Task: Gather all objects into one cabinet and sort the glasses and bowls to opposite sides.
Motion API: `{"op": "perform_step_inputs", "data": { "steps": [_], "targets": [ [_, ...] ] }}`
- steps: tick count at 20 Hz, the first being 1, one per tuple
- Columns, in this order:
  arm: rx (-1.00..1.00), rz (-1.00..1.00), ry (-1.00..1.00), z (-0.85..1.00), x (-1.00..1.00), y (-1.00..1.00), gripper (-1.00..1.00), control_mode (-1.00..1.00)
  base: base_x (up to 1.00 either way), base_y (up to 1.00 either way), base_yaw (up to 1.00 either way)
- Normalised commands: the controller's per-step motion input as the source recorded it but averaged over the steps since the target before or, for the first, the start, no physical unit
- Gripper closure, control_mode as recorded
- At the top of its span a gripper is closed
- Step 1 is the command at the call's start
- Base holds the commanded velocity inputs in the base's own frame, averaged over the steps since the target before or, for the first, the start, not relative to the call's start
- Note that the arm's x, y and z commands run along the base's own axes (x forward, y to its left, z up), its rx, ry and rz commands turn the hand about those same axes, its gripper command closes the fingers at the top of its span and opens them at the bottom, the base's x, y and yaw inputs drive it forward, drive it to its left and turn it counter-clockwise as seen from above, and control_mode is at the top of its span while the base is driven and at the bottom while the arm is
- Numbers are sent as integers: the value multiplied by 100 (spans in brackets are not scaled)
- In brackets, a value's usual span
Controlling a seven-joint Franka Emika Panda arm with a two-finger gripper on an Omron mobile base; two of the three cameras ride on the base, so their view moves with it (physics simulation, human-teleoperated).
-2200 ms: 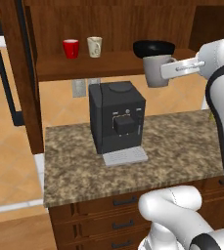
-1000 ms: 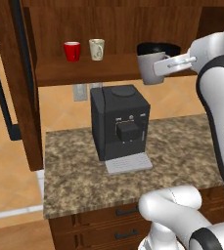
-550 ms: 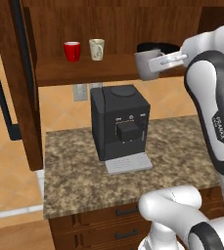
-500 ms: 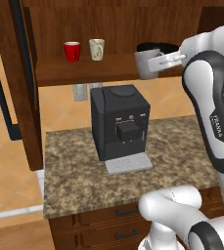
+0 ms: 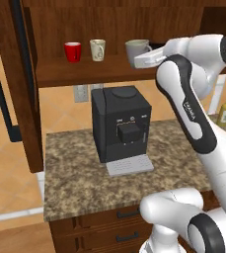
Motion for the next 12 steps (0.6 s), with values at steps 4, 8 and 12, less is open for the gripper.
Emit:
{"op": "perform_step_inputs", "data": {
  "steps": [4,8,12],
  "targets": [
    [0,0,-9,0,92,30,100,-100,0,0,0],
    [1,0,0,0,100,26,100,-100,0,0,0],
    [3,0,0,0,99,21,100,-100,0,0,0]
  ]
}}
